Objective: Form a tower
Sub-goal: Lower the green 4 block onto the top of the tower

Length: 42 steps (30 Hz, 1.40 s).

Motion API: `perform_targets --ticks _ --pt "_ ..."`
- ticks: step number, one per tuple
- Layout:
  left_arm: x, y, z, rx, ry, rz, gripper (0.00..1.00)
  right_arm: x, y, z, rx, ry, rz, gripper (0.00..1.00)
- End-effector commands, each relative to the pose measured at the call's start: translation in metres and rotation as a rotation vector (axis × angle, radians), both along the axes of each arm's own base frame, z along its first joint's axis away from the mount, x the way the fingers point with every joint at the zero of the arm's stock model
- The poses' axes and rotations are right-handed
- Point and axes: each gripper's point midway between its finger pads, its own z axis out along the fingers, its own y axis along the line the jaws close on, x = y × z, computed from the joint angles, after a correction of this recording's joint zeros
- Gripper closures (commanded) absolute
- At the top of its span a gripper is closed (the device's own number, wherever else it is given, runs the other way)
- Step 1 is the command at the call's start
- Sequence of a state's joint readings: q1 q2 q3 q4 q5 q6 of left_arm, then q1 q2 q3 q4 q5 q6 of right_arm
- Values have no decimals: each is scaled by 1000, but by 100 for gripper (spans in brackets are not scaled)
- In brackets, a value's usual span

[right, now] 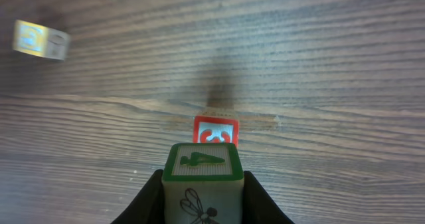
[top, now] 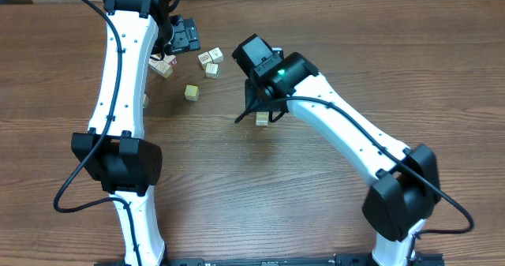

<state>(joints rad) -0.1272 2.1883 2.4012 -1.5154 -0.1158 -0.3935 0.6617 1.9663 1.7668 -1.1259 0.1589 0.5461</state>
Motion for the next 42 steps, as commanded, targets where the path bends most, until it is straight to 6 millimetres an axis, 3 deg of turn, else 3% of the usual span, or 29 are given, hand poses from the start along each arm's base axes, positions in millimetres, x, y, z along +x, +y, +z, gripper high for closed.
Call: perform_targets --ticks 1,42 --pt "1 -3 11 -12 -31 8 0 6 4 -3 8 -4 -7 96" --pt "1 -3 11 -12 -31 8 0 14 1 -16 -37 -15 -21 96"
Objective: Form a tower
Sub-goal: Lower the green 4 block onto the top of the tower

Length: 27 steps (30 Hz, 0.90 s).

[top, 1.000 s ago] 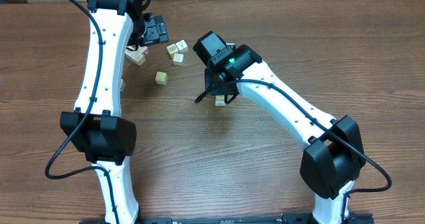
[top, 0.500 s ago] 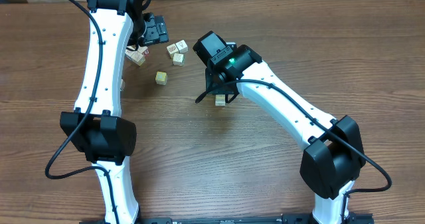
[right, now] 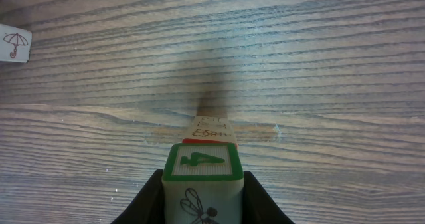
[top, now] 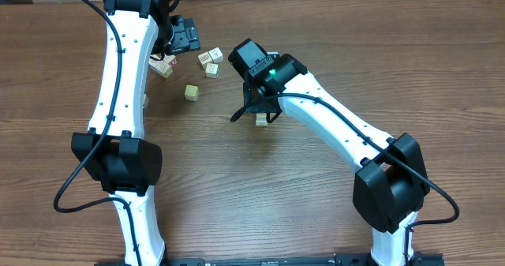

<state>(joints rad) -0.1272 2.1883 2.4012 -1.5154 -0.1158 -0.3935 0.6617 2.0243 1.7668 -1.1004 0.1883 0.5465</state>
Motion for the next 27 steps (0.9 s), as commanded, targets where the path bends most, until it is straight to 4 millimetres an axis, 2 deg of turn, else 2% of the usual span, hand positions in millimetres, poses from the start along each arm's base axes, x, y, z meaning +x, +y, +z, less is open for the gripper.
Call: perform_targets --ticks 1,10,11,19,27 --pt "1 -3 11 -12 -31 8 0 6 1 6 5 -23 -13 96" --pt "1 -3 11 -12 -31 8 0 6 0 6 3 -22 -13 94" --pt "1 -3 11 -12 -31 8 0 5 0 5 2 -21 -13 91" --pt "1 -3 11 -12 -31 8 0 5 -1 5 -1 -17 -13 89" --pt "1 -3 11 -12 -31 8 0 5 -1 5 -1 -17 -12 81"
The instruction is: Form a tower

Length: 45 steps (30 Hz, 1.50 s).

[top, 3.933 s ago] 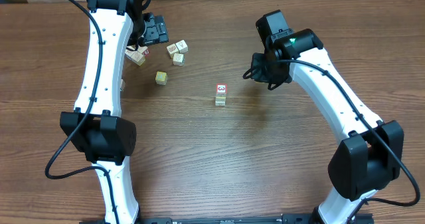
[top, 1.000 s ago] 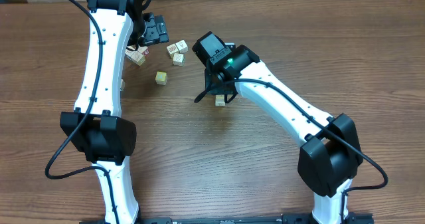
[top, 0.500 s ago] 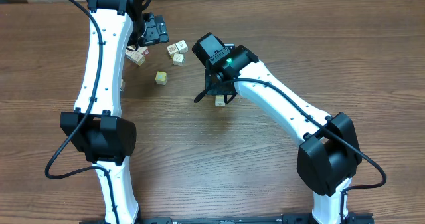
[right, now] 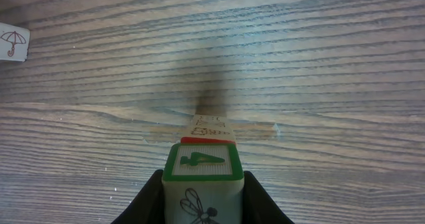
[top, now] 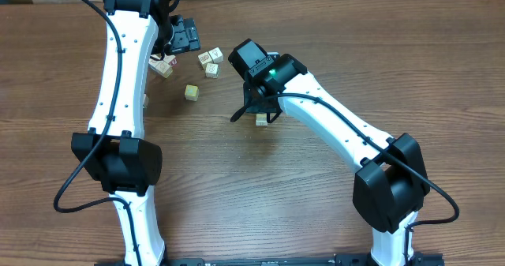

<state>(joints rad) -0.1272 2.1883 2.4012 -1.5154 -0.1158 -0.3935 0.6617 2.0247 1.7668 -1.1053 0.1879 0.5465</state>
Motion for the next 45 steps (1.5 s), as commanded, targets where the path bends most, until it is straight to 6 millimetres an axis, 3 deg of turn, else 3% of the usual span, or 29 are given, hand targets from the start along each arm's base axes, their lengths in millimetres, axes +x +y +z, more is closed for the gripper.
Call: perform_targets --ticks 1,6,19,45 --pt "1 -3 11 -12 -31 8 0 5 0 6 2 -22 -13 81" --pt "1 -3 11 -12 -31 8 0 5 0 6 2 -21 -13 74" --pt "1 -3 11 -12 -31 8 0 5 0 6 2 -22 -13 70" --pt "1 -3 11 -12 -31 8 0 8 2 6 10 -32 -13 70"
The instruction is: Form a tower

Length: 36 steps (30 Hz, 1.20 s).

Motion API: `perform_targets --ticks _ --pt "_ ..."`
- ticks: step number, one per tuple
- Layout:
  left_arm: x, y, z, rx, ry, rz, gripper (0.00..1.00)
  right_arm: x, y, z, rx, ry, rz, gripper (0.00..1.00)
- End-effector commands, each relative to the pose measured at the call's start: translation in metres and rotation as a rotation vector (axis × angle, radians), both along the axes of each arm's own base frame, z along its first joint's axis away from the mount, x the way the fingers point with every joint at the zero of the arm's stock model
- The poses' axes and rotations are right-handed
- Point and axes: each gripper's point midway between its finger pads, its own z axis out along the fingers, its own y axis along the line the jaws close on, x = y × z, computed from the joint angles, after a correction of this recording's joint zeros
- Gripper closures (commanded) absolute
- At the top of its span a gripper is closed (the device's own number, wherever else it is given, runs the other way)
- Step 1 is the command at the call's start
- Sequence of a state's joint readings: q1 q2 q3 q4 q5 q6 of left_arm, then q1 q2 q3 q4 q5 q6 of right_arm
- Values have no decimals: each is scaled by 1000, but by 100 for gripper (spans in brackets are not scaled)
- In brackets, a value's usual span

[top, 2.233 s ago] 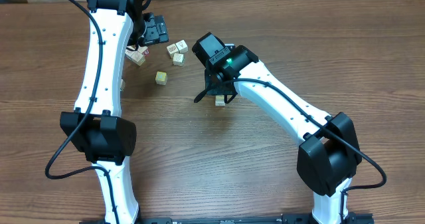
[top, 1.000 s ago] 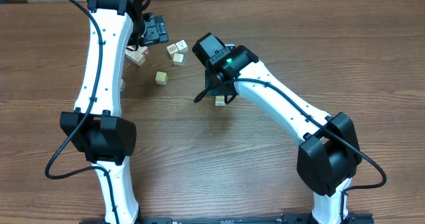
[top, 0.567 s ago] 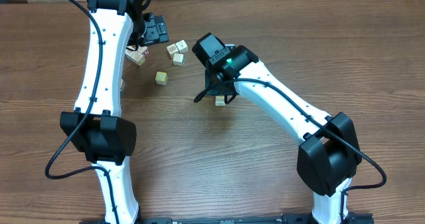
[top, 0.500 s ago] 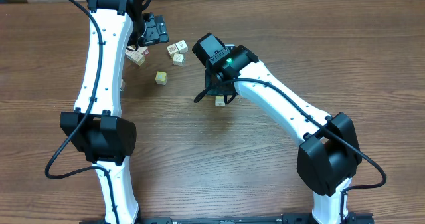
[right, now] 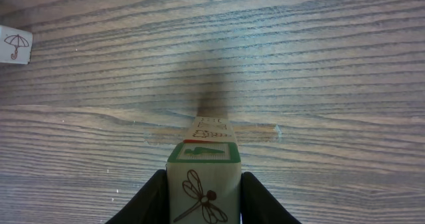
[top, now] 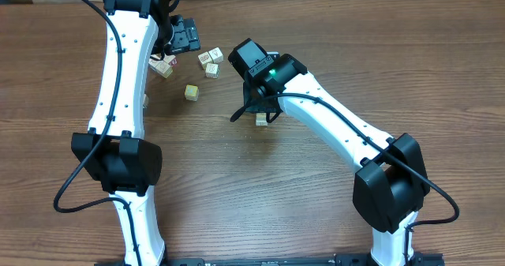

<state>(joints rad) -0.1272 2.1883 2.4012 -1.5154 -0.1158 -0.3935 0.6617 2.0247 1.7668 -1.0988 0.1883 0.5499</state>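
My right gripper (right: 202,207) is shut on a wooden block (right: 202,184) that has a green-bordered face and a dragonfly drawing. Just beyond it a second block (right: 212,129) with a red top edge rests on the table. Whether the two touch is hidden. In the overhead view the right gripper (top: 256,108) hangs over a pale block (top: 261,120) at mid table. My left gripper (top: 185,37) hovers at the far left, near the loose blocks, and its jaws are unclear.
Loose blocks lie at the far left of the table: one under the left arm (top: 162,65), a pair (top: 210,58), and a yellowish one (top: 192,92). An umbrella-marked block (right: 14,43) shows at the left edge of the right wrist view.
In the right wrist view the held block now shows more of its dragonfly face and only a thin strip of its green face. The overhead view shows no change in either arm.
At first my right gripper held the green block with the red block's top face in plain view beyond it. By 2.4 s ago the arm had shifted left and the red block showed mostly its side. That pose held, and now the held block sits differently between the fingers.
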Motion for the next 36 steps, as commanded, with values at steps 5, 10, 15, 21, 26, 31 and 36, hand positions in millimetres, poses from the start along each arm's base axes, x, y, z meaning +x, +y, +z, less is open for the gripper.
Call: perform_targets --ticks 5,10,15,21,26,31,36 --pt "1 -3 11 -12 -31 8 1 7 2 6 7 -30 -10 78" --pt "1 -3 11 -12 -31 8 0 8 2 6 9 -32 -10 85" --pt "1 -3 11 -12 -31 8 0 8 2 7 10 -32 -10 85" --pt "1 -3 11 -12 -31 8 0 9 3 9 15 -38 -10 85" --pt "1 -3 11 -12 -31 8 0 10 4 14 26 -44 -29 85" --pt "1 -3 11 -12 -31 8 0 11 4 19 30 -46 -35 85" --pt "1 -3 11 -12 -31 8 0 12 5 23 35 -51 -36 85"
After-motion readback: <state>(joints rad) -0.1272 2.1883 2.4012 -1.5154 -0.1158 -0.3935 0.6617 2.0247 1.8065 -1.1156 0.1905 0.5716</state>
